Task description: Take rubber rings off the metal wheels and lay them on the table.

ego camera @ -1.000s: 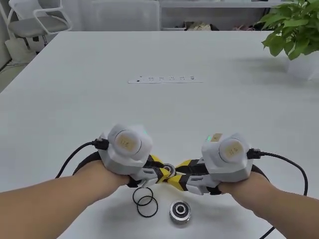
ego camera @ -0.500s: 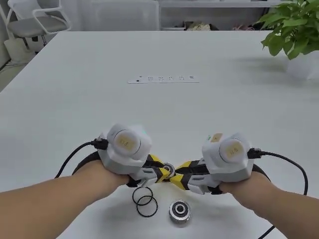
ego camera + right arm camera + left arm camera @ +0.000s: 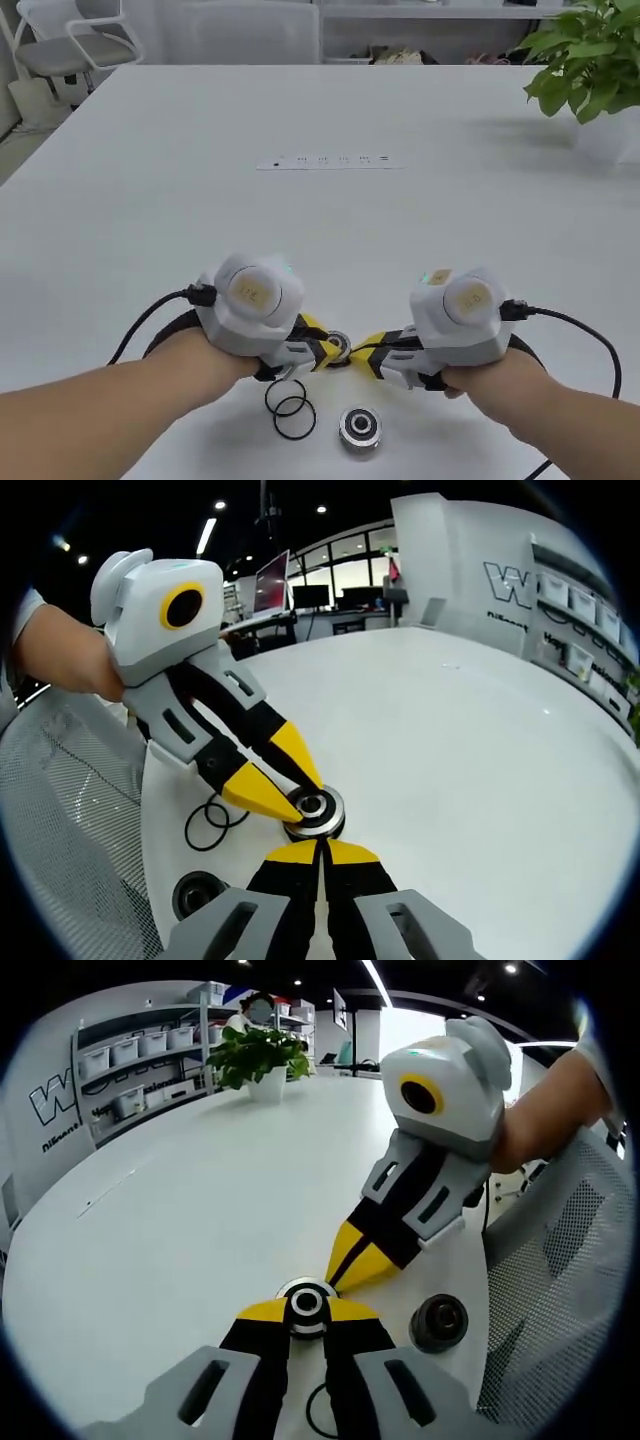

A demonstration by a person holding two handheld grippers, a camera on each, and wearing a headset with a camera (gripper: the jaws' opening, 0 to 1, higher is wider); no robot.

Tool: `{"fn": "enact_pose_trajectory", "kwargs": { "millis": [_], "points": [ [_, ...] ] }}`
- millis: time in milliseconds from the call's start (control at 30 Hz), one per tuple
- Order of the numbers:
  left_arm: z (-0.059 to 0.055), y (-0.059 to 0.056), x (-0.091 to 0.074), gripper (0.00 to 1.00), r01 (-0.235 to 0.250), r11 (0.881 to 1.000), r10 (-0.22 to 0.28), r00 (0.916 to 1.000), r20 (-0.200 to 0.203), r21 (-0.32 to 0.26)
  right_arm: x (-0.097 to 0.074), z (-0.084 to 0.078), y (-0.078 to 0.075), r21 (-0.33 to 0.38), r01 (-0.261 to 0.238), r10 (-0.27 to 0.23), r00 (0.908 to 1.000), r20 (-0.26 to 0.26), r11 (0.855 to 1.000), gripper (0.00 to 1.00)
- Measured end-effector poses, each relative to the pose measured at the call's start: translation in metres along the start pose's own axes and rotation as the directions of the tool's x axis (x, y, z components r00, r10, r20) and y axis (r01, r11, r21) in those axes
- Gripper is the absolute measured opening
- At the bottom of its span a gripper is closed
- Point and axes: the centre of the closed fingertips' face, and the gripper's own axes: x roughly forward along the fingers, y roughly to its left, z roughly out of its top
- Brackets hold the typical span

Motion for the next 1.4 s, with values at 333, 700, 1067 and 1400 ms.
{"fn": "enact_pose_trajectory", "kwargs": {
  "millis": [333, 700, 1067, 1400],
  "points": [
    [0.000, 0.000, 0.000, 0.08, -0.004, 1.000, 0.004, 1.0000, -0.001, -0.002, -0.002, 0.001, -0.002, 0.065, -0.004, 0.003, 0.9999, 0.017, 0.998, 0.00],
    [0.000, -0.002, 0.000, 0.08, -0.011, 1.000, 0.011, 0.9999, 0.002, -0.005, -0.004, 0.004, -0.011, 0.194, 0.005, -0.018, 0.9978, 0.064, 0.981, 0.00],
    [0.001, -0.001, 0.001, 0.08, -0.014, 1.000, 0.014, 0.9999, 0.001, -0.004, -0.006, 0.013, -0.012, 0.261, -0.019, -0.012, 0.9932, 0.116, 0.965, 0.00],
    [0.001, -0.001, 0.001, 0.08, -0.019, 1.000, 0.019, 0.9998, -0.002, -0.003, -0.006, 0.016, -0.010, 0.266, -0.025, -0.007, 0.9929, 0.119, 0.964, 0.00]
  ]
}}
